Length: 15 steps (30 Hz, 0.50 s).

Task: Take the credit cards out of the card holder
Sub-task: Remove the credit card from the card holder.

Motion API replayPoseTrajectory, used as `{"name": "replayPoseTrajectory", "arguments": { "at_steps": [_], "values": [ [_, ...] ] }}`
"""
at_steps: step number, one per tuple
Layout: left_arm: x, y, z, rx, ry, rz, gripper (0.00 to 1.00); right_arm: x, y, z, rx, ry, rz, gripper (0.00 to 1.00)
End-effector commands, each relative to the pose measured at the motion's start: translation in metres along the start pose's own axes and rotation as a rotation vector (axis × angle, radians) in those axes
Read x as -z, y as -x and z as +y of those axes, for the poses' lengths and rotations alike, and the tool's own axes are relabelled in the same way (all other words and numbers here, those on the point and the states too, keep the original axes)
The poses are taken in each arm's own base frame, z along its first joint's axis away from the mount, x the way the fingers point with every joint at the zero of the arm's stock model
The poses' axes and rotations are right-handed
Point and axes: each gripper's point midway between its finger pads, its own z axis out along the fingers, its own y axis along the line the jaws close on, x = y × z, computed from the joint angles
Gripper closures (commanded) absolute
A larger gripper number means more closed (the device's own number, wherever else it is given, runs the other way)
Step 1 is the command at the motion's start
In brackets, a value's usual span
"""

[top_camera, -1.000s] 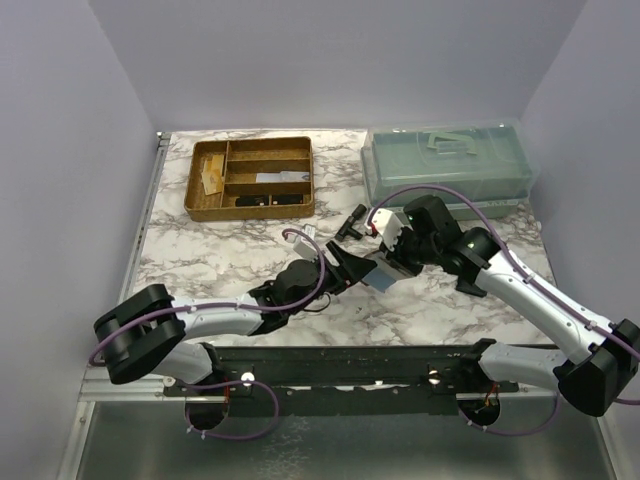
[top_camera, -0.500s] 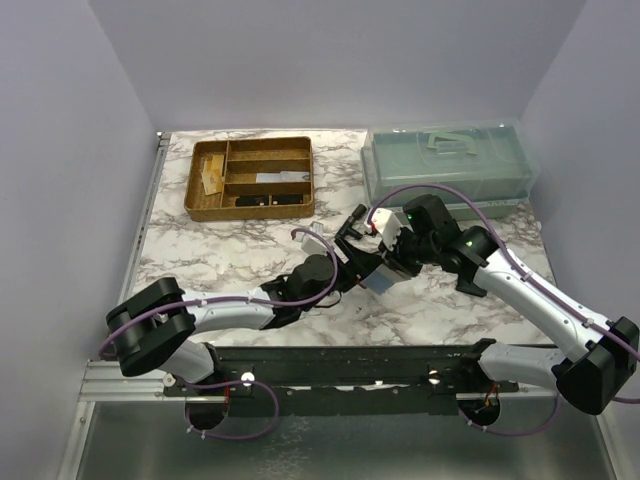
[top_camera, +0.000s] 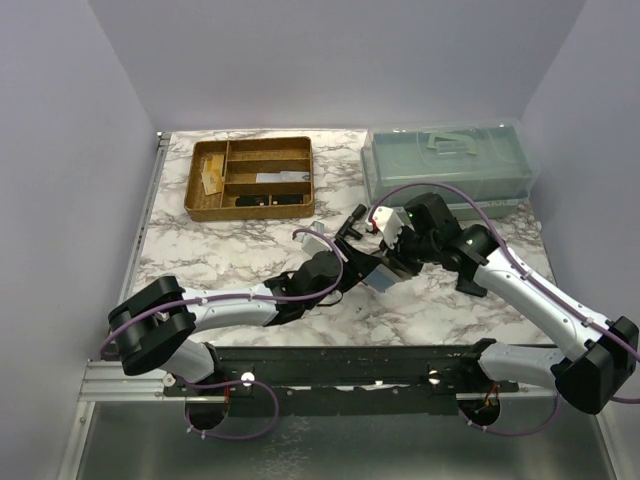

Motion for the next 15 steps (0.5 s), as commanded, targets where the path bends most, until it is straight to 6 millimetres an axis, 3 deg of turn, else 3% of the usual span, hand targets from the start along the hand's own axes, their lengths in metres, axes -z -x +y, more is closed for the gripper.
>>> {"name": "replayPoseTrajectory", "arguments": {
  "at_steps": [1,15],
  "values": [
    [-0.001,0.005,0.014,-0.011,0.084,-0.037,0.42,0.007,0.018,0.0,-0.02,0.021,-0.051,1.0],
    [0.014,0.012,0.039,-0.023,0.157,-0.058,0.42,0.012,0.018,-0.006,-0.057,0.014,-0.069,1.0]
  ]
}}
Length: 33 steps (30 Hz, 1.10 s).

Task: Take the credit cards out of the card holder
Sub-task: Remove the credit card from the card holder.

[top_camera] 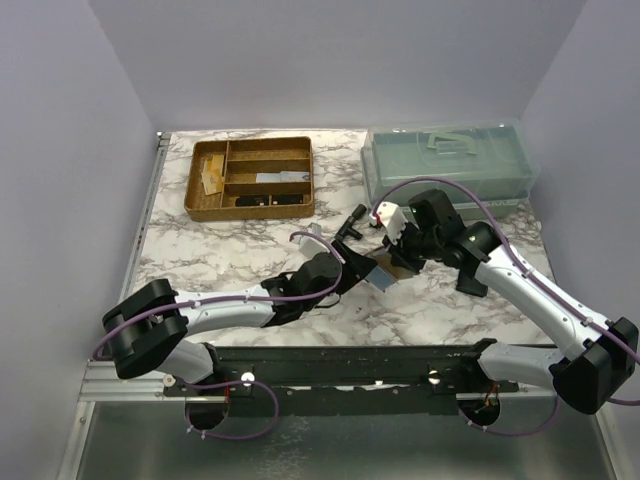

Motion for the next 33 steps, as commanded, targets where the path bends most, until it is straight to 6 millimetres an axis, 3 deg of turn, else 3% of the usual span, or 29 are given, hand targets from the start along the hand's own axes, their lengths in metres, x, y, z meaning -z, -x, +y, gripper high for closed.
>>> {"name": "replayPoseTrajectory", "arguments": {
  "at_steps": [1,12,19,22,25,28,33],
  "values": [
    [0.01,0.008,0.035,-0.022,0.112,-0.042,0.42,0.01,0.019,0.002,-0.018,0.025,-0.071,1.0],
    [0.021,0.0,0.021,-0.068,-0.076,0.013,0.43,0.017,0.027,0.005,-0.078,0.073,-0.116,1.0],
    [0.047,0.002,0.01,-0.195,-0.261,0.018,0.4,0.027,0.03,0.002,-0.118,0.095,-0.162,1.0],
    [0.067,0.009,0.007,-0.231,-0.369,-0.016,0.22,0.035,0.035,0.002,-0.134,0.114,-0.201,1.0],
    [0.084,0.014,0.018,-0.261,-0.413,-0.037,0.08,0.046,0.041,0.005,-0.143,0.153,-0.243,1.0],
    [0.098,0.015,0.014,-0.314,-0.473,-0.037,0.01,0.059,0.05,0.01,-0.142,0.197,-0.286,1.0],
    [0.119,0.017,-0.007,-0.408,-0.607,-0.035,0.01,0.079,0.069,0.022,-0.121,0.28,-0.342,1.0]
  ]
}}
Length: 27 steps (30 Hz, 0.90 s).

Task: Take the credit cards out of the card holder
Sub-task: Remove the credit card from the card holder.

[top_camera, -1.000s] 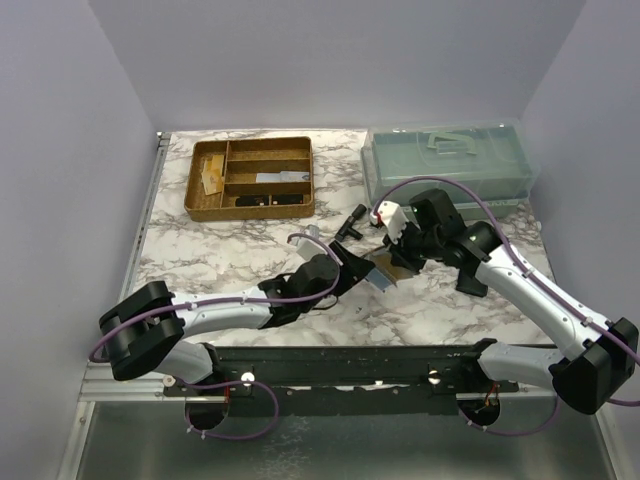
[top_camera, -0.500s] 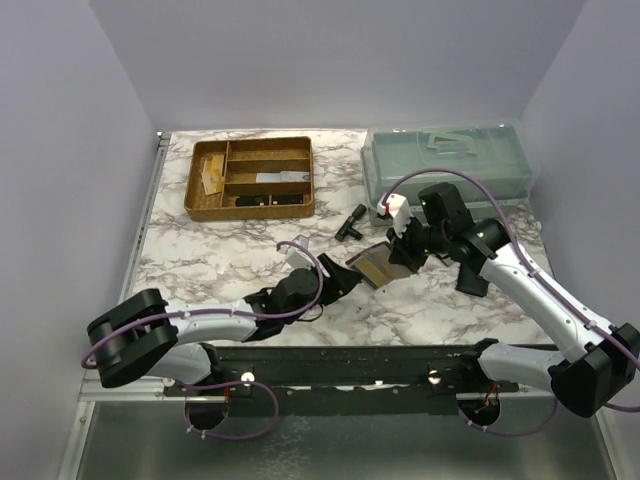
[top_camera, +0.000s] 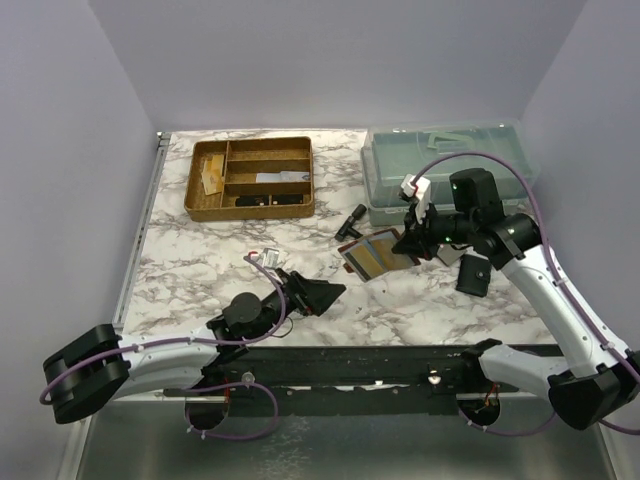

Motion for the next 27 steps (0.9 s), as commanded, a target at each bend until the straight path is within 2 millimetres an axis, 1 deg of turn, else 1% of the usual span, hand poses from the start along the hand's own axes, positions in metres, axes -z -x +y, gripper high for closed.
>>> {"name": "replayPoseTrajectory", "arguments": {
  "at_steps": [1,3,4,6,9,12,16,20,22,27],
  "values": [
    [0.009,0.012,-0.043,-0.124,-0.219,0.003,0.01,0.017,0.028,0.031,0.015,0.148,-0.083,1.0],
    [0.012,0.016,-0.057,-0.158,-0.289,0.005,0.01,0.02,0.034,0.038,0.01,0.186,-0.091,1.0],
    [0.013,0.018,-0.06,-0.17,-0.306,0.001,0.01,0.021,0.037,0.039,0.008,0.199,-0.097,1.0],
    [0.012,0.02,-0.061,-0.184,-0.311,-0.006,0.02,0.024,0.043,0.043,0.009,0.223,-0.108,1.0],
    [0.009,0.022,-0.056,-0.187,-0.292,-0.013,0.04,0.026,0.049,0.047,0.006,0.253,-0.117,1.0],
    [0.008,0.023,-0.06,-0.192,-0.304,-0.012,0.06,0.027,0.052,0.051,-0.007,0.289,-0.126,1.0],
    [0.004,0.025,-0.07,-0.21,-0.333,-0.008,0.13,0.027,0.052,0.054,-0.027,0.327,-0.138,1.0],
    [0.003,0.028,-0.072,-0.231,-0.347,-0.023,0.19,0.029,0.055,0.056,-0.048,0.361,-0.156,1.0],
    [0.006,0.029,-0.074,-0.238,-0.363,-0.038,0.22,0.032,0.057,0.057,-0.057,0.375,-0.168,1.0],
    [0.019,0.032,-0.078,-0.247,-0.412,-0.069,0.34,0.039,0.062,0.059,-0.074,0.41,-0.2,1.0]
  ]
}}
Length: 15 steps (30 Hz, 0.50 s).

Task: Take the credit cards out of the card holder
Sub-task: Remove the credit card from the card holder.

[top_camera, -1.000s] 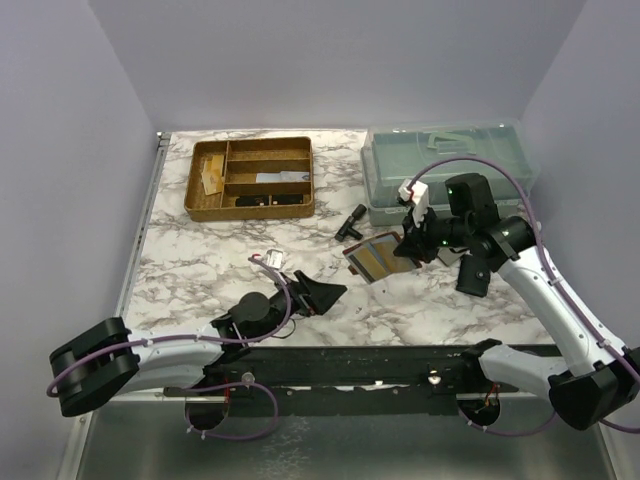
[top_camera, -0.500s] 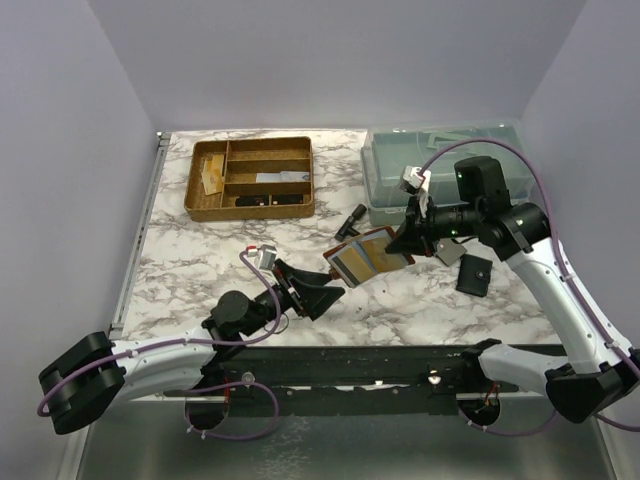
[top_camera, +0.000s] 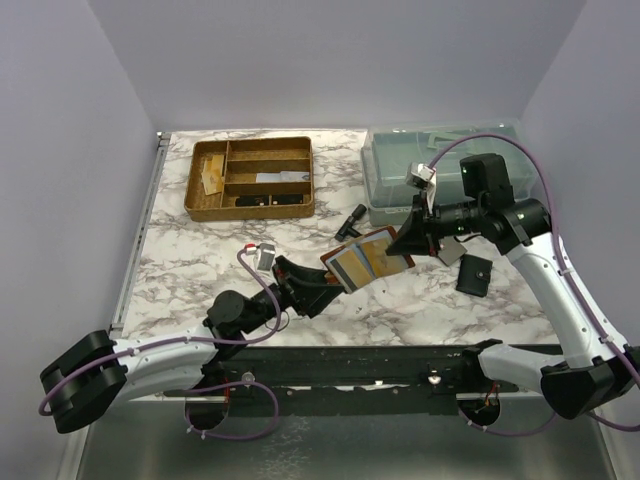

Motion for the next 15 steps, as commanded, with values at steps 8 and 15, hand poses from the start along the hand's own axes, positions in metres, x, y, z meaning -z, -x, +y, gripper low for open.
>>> {"name": "replayPoseTrajectory", "arguments": {
  "at_steps": [8,15],
  "values": [
    [0.018,0.015,-0.013,-0.052,-0.078,-0.079,0.47,0.01,0.017,0.018,-0.036,0.114,-0.08,1.0],
    [0.012,0.025,-0.014,-0.064,-0.07,-0.109,0.5,0.012,0.017,0.021,-0.055,0.141,-0.095,1.0]
  ]
}}
